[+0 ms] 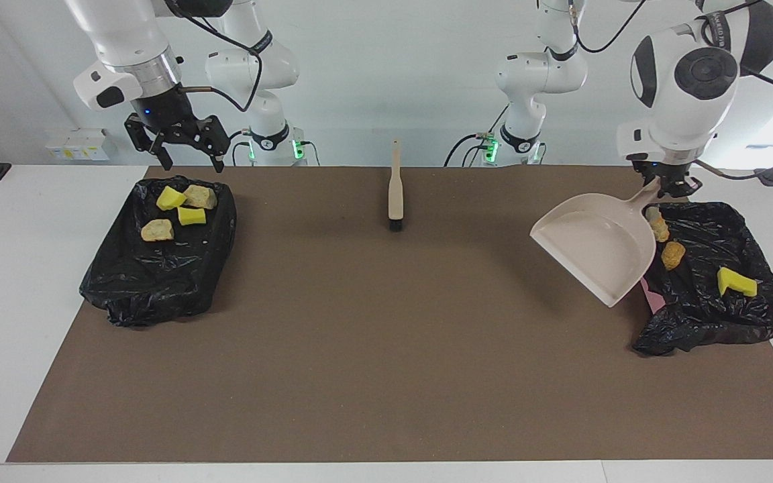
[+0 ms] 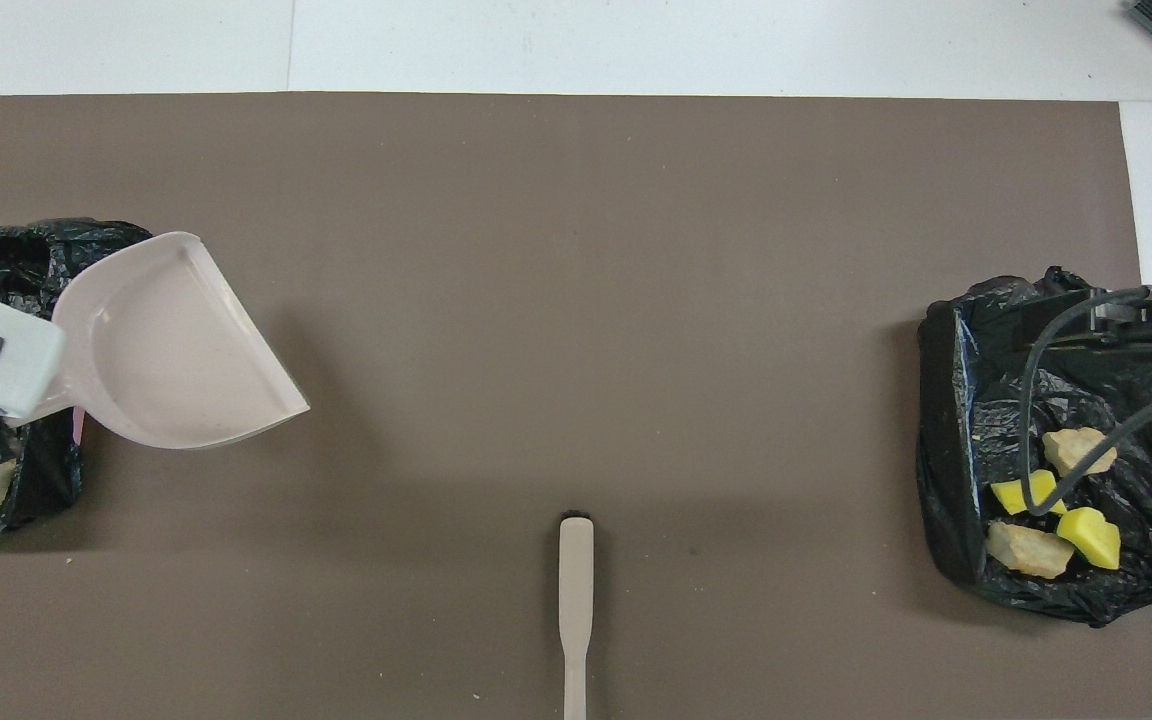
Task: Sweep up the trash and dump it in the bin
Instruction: 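Bring the empty dustpan back to the table center with the left gripper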
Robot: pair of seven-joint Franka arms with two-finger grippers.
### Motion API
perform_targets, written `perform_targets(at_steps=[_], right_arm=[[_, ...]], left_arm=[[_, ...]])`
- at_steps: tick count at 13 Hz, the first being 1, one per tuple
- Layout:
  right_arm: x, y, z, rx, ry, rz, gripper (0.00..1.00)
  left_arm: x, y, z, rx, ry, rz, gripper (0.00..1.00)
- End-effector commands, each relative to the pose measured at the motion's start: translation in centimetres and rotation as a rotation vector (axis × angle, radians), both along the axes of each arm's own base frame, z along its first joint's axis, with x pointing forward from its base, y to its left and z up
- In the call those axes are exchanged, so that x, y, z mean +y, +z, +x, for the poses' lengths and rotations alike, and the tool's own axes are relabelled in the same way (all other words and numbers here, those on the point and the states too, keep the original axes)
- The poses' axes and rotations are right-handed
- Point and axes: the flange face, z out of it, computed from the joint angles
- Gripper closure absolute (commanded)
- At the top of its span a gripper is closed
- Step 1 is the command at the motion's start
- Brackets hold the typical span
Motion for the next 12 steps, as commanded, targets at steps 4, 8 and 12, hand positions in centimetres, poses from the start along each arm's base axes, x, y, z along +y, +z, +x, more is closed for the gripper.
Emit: perform_targets(at_steps=[4,8,12], right_arm=[[0.0,1.1,1.5,0.027,0.026,-0.002,0.0],[0.2,0.4,0.4,0.036,0.085,0.008,0.0],[0.1,0.4,0.2,0.036,0.094,0.008,0.0]], left_arm=[[-12.9,-1.7,-4.3,-0.071,0.246,-0.062,1.0],[-21.4,-3.5,-5.9,-0.131,0.44,-0.139,1.0],[-29.1,-7.8,-6.4,-0.166,0.628,-0.199,1.0]])
